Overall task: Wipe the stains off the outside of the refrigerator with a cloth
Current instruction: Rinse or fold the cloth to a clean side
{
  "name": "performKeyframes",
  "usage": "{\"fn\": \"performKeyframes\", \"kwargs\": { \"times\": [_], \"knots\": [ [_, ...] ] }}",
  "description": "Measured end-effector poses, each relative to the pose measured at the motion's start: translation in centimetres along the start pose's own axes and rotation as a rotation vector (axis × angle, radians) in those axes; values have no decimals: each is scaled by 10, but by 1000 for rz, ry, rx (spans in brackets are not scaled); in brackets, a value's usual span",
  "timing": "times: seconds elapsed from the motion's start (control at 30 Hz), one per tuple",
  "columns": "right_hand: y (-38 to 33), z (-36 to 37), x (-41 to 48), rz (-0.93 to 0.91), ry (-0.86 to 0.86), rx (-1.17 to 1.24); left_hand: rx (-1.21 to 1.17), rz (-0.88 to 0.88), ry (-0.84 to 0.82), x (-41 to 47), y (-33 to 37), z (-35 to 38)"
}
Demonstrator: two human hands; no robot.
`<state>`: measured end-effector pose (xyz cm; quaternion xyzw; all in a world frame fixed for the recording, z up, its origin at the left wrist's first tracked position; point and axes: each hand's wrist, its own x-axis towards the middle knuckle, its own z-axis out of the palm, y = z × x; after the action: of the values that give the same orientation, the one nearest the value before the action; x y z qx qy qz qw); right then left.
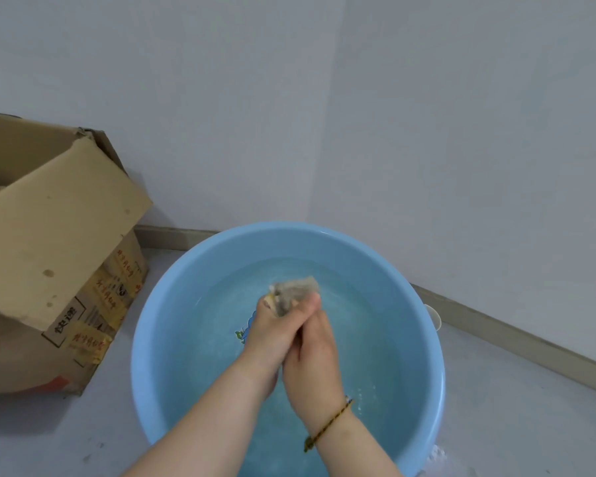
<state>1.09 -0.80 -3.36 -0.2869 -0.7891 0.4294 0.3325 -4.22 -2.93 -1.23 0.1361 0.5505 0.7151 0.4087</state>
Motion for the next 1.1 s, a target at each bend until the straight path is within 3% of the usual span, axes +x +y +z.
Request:
{"fn": "performKeyframes", "kwargs": {
  "times": [0.07,0.1,0.17,0.27,0.37,0.47,0.53,0.63,0.67,0.73,0.77,0.83,0.93,1.0,1.1],
  "knots": [
    [0,-4,-9,-189,-29,-159,-114,6,65,2,6,-6],
    [3,-7,-10,-238,40,-220,-142,13,94,3,10,-10],
    [2,-15,-9,-196,140,-206,-152,52,58,2,18,-16],
    [-2,-29,4,373,-230,311,-22,79,-98,-5,23,-14],
    [10,-39,9,431,-570,541,145,58,-149,-12,23,-12],
    [11,-41,8,460,-691,553,220,-40,-212,-15,26,-12],
    [4,-41,15,523,-633,380,177,-101,-173,-10,27,-18],
    [-1,-41,29,438,-430,-159,34,-182,-11,-7,21,-24],
    [-2,-42,32,325,-373,-420,-20,-206,27,-11,17,-24],
    [5,-42,31,-72,-199,-935,-163,-213,78,-23,8,-16],
    [9,-40,27,-198,-138,-1039,-215,-200,122,-27,5,-12],
    [9,-30,20,-388,-104,-1053,-234,-160,273,-25,3,-6],
    [6,-17,10,-363,-201,-870,-160,-122,453,-7,9,-8],
    [-3,-14,6,-235,-177,-726,-133,-91,406,1,15,-10],
    [-14,-15,10,147,-172,-325,-120,-19,255,4,21,-13]
  ]
}}
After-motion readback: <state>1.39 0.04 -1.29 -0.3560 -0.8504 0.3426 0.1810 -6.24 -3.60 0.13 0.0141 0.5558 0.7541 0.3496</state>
